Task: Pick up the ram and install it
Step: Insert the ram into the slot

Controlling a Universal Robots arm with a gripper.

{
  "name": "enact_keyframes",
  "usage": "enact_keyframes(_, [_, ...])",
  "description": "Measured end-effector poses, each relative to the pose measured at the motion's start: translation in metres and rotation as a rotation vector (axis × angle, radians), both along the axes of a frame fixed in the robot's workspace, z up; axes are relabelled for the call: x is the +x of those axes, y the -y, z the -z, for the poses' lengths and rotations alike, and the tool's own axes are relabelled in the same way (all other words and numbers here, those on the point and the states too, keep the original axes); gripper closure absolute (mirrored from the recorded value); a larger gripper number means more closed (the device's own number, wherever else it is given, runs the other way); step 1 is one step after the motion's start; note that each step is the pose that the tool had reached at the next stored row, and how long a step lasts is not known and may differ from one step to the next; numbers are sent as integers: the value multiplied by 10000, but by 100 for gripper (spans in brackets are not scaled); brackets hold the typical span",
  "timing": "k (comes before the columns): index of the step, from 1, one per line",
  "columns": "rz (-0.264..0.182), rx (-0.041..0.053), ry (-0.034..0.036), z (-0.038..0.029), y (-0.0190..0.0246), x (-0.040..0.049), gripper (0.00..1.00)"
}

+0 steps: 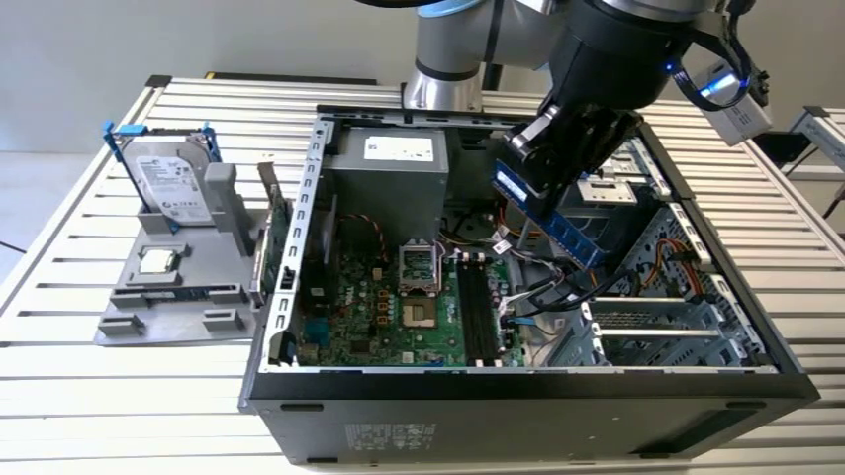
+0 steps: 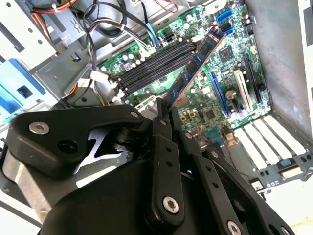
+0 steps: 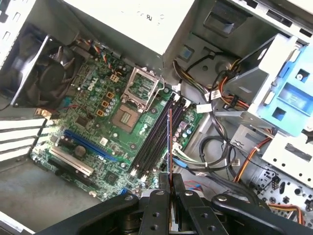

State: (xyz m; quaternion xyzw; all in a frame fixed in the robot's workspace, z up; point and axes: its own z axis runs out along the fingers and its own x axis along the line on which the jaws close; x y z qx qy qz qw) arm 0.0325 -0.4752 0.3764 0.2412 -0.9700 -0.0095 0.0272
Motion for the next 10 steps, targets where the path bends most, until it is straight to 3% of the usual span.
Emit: enact_keyframes(10, [787,-1,0,7,0,0,100])
